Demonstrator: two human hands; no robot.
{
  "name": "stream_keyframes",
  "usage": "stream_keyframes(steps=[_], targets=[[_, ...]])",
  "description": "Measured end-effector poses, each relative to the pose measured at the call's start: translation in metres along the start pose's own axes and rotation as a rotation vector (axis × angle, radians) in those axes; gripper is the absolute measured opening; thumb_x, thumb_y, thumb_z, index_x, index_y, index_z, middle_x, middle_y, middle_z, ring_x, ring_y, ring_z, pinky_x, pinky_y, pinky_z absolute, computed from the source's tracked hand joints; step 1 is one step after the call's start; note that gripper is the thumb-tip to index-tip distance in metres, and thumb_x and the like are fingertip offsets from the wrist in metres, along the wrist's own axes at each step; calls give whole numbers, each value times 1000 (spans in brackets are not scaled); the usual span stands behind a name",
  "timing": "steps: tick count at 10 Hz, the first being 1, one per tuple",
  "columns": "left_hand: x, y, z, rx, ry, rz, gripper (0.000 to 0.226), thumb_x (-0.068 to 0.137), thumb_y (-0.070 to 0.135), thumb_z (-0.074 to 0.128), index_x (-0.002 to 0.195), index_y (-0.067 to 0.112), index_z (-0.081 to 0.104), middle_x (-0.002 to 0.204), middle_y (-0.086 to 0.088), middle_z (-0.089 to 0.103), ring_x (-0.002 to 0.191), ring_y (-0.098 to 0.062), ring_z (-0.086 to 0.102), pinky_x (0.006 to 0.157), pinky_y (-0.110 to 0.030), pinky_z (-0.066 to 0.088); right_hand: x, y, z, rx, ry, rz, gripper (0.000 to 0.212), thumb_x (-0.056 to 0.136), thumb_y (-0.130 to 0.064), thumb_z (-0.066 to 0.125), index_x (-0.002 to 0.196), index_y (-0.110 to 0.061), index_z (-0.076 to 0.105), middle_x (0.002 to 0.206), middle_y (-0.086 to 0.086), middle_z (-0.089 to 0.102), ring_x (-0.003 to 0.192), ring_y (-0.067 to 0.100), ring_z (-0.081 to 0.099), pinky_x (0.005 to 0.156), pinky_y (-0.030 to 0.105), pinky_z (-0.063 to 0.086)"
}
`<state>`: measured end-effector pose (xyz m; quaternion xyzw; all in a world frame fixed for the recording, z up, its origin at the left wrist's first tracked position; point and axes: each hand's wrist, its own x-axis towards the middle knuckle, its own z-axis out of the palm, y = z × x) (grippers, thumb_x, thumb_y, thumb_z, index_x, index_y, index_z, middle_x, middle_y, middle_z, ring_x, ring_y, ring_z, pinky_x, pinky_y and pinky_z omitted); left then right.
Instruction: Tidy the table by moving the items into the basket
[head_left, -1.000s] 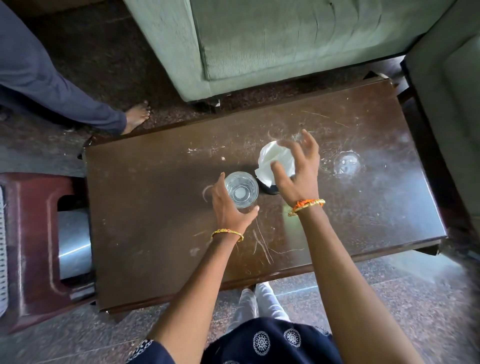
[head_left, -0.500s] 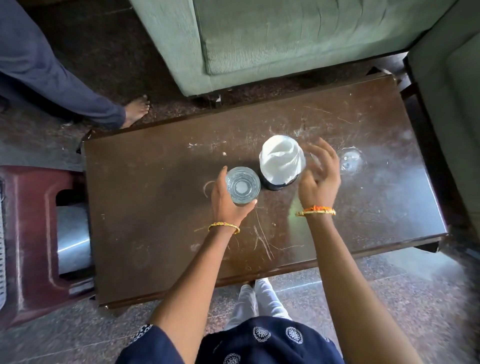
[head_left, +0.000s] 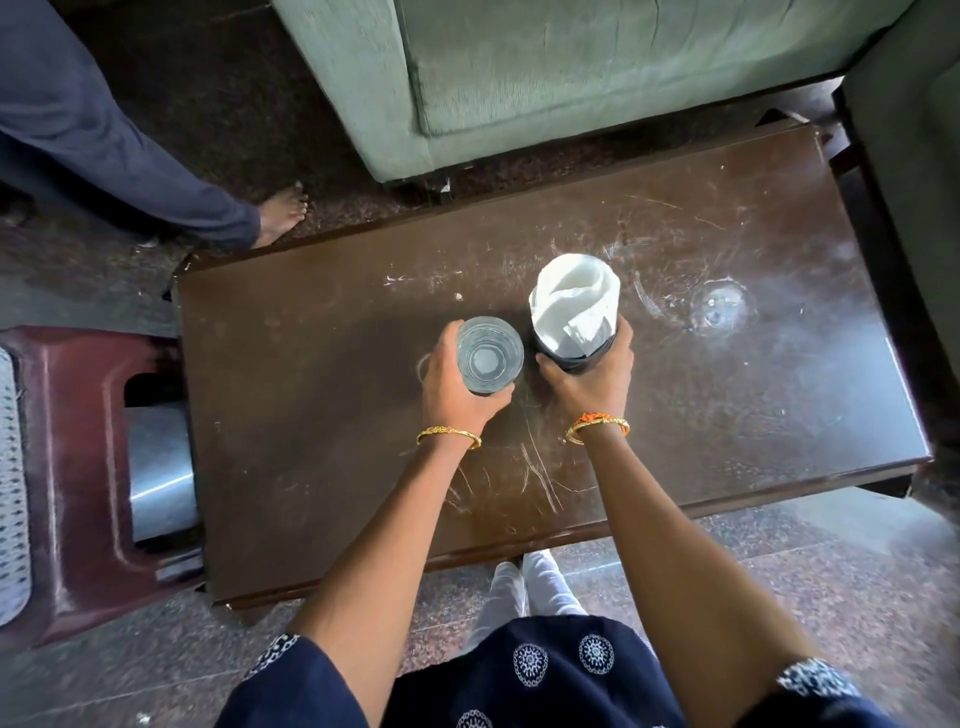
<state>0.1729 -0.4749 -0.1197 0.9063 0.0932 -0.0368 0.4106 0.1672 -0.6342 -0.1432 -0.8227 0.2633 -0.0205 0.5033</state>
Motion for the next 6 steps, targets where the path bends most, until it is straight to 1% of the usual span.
stream_keyframes(steps=[1,2,3,4,5,6], targets=[[-4,-1,6,2,43,-43,87,49,35,84,124,23,42,120,7,58,109,-19,54,98,-36,45,0,2,2,-11,9,3,83,56,-33,83,122,-20,35,118,2,49,114,24,42,88,31,42],[-9,0,14,-6,99,-92,92,50,31,86,130,21,40,126,5,55,113,-20,51,91,-27,43,0,2,4,2,30,13,80,57,-29,82,121,-20,35,112,-7,45,114,22,40,82,27,39],[-13,2,17,-16,139,-107,95,51,27,87,132,19,39,130,1,54,116,-19,49,93,-30,44,-2,-1,5,-9,37,27,77,59,-27,82,120,-17,36,114,-3,48,113,22,39,81,28,38],[-15,3,17,-2,122,-129,98,55,22,86,137,16,34,136,-4,48,122,-21,45,97,-31,42,-2,-2,4,-9,19,43,78,60,-26,82,123,-16,36,118,-1,48,117,22,38,84,27,37],[-18,9,13,48,75,-180,101,62,18,83,144,11,23,146,-9,37,133,-25,38,102,-36,40,-3,-5,-4,-24,-33,63,85,62,-23,80,132,-16,32,128,4,47,122,22,36,92,29,36],[-33,14,14,148,118,-180,97,69,8,75,146,7,17,150,-13,28,139,-28,29,107,-35,34,-12,-2,-10,-37,-35,59,77,65,-23,72,131,-17,33,128,5,48,119,22,40,96,33,40]])
